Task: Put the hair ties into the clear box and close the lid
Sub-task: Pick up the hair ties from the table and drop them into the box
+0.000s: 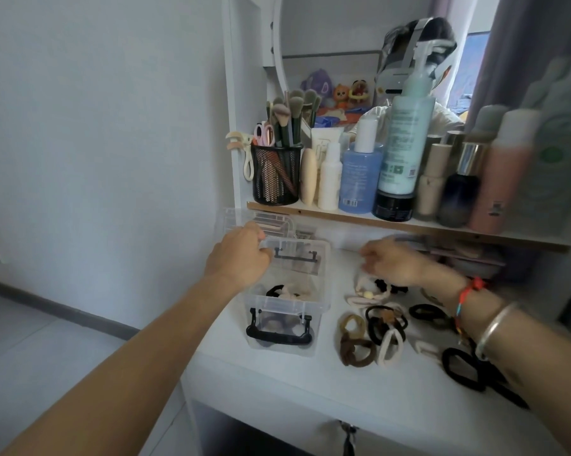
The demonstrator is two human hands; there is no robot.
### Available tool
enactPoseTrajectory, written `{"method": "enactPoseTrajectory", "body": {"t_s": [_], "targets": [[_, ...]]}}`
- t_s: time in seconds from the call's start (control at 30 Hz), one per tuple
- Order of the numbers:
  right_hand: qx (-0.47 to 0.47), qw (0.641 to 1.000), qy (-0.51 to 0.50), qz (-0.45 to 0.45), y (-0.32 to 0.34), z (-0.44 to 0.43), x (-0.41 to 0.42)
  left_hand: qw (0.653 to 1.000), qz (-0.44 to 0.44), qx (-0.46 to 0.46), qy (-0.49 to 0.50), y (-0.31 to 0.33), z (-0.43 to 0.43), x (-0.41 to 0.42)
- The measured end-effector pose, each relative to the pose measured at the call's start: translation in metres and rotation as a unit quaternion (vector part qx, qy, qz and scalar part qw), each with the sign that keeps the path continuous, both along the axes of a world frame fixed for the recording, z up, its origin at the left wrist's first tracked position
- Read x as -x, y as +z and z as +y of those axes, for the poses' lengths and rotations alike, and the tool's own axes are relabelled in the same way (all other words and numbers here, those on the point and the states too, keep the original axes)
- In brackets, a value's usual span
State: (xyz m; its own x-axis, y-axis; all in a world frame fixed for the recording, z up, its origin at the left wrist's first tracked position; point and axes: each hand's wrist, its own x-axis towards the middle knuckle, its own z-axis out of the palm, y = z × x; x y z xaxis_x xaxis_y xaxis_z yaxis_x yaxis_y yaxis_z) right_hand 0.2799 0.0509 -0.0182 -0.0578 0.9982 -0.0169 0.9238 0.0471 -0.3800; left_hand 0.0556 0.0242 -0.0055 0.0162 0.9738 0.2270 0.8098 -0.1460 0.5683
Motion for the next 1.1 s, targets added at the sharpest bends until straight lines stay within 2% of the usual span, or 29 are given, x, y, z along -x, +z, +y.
{"method": "enactPoseTrajectory", "body": {"t_s": [0.07,0.1,0.2,0.27,0.37,0.47,0.53,0.63,0.7,0.77,0.83,0.9,0.93,1.0,1.1], "targets": [[0.024,0.993,-0.005,-0.112,-0.012,-0.001,-0.008,1.000,-0.007,0.002,-0.004,-0.001,0.001,-0.003],[0.027,0.991,-0.003,-0.133,-0.015,-0.002,-0.010,1.000,-0.008,0.003,-0.005,-0.001,0.001,-0.003],[-0.020,0.993,-0.019,-0.113,-0.015,-0.006,-0.008,1.000,-0.013,0.004,-0.007,-0.002,0.002,-0.005],[-0.093,0.994,-0.034,-0.050,-0.008,-0.004,-0.007,1.000,-0.015,0.003,-0.007,-0.002,0.002,-0.005],[-0.194,0.972,-0.046,0.126,0.017,-0.006,0.003,1.000,-0.015,0.004,-0.006,-0.002,0.003,-0.005],[-0.204,0.932,0.000,0.299,0.043,-0.016,0.024,1.000,-0.018,0.007,-0.007,-0.002,0.002,-0.006],[-0.173,0.929,0.061,0.320,0.052,-0.024,0.039,1.000,-0.015,0.009,-0.008,-0.001,0.001,-0.007],[-0.110,0.948,0.119,0.273,0.050,-0.029,0.051,1.000,-0.009,0.010,-0.008,-0.001,-0.001,-0.007],[-0.131,0.962,0.099,0.216,0.044,-0.025,0.048,1.000,-0.006,0.010,-0.009,-0.001,-0.001,-0.006],[-0.154,0.980,0.063,0.113,0.035,-0.021,0.037,1.000,-0.005,0.010,-0.009,0.000,-0.002,-0.005],[-0.096,0.993,0.069,-0.016,0.018,-0.019,0.025,1.000,0.000,0.009,-0.008,0.000,-0.004,-0.004],[0.002,0.992,0.087,-0.094,-0.002,-0.018,0.016,1.000,0.007,0.010,-0.009,0.001,-0.004,-0.004],[0.035,0.989,0.089,-0.111,-0.010,-0.020,0.014,1.000,0.010,0.009,-0.009,0.001,-0.005,-0.004],[0.041,0.988,0.083,-0.121,-0.020,-0.019,0.013,1.000,0.015,0.010,-0.007,0.001,-0.006,-0.003],[-0.049,0.994,0.062,-0.079,-0.016,-0.016,0.015,1.000,0.024,0.011,-0.006,0.002,-0.007,0.000]]}}
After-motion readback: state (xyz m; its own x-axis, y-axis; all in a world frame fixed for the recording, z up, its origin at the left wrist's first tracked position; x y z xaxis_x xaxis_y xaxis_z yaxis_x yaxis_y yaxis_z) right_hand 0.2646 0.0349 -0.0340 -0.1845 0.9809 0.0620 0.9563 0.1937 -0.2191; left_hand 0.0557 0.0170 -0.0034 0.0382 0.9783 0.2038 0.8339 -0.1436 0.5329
